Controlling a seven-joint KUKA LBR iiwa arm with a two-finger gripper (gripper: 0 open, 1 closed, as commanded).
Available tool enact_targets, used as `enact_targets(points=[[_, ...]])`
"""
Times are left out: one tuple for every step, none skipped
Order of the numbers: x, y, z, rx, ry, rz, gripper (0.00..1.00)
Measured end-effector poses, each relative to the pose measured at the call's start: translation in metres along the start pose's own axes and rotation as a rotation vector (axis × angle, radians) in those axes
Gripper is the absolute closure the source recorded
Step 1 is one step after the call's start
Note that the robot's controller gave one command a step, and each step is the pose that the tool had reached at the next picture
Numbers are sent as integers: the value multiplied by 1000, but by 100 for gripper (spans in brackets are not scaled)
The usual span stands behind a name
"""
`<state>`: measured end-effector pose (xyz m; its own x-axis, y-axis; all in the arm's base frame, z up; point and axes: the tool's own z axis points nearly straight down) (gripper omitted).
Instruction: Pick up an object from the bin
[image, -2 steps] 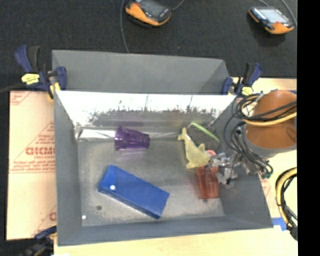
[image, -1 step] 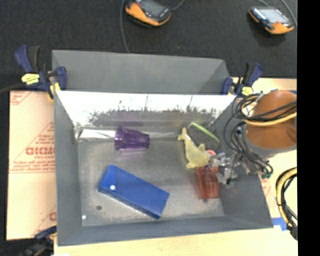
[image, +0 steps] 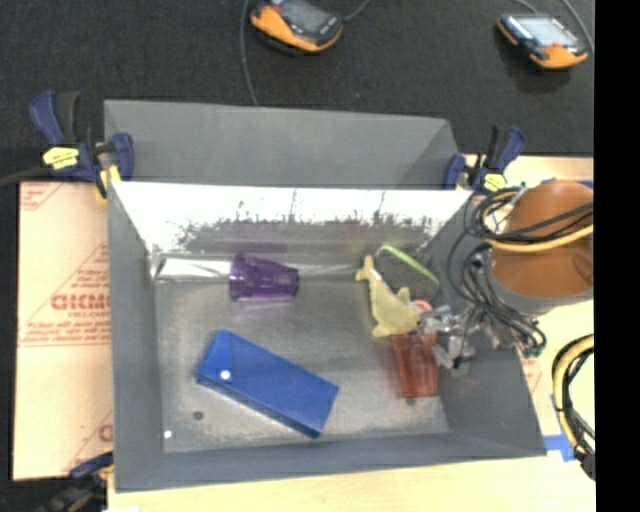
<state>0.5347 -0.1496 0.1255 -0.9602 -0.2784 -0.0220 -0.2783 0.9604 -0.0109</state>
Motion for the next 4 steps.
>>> enact_targets(points=[[0, 0, 0, 0, 0, -1, 100], [0, 0, 0, 0, 0, -2, 100], [0, 0, 0, 0, 0, -2, 100], [-1, -11, -45, 0, -1, 13, 100]])
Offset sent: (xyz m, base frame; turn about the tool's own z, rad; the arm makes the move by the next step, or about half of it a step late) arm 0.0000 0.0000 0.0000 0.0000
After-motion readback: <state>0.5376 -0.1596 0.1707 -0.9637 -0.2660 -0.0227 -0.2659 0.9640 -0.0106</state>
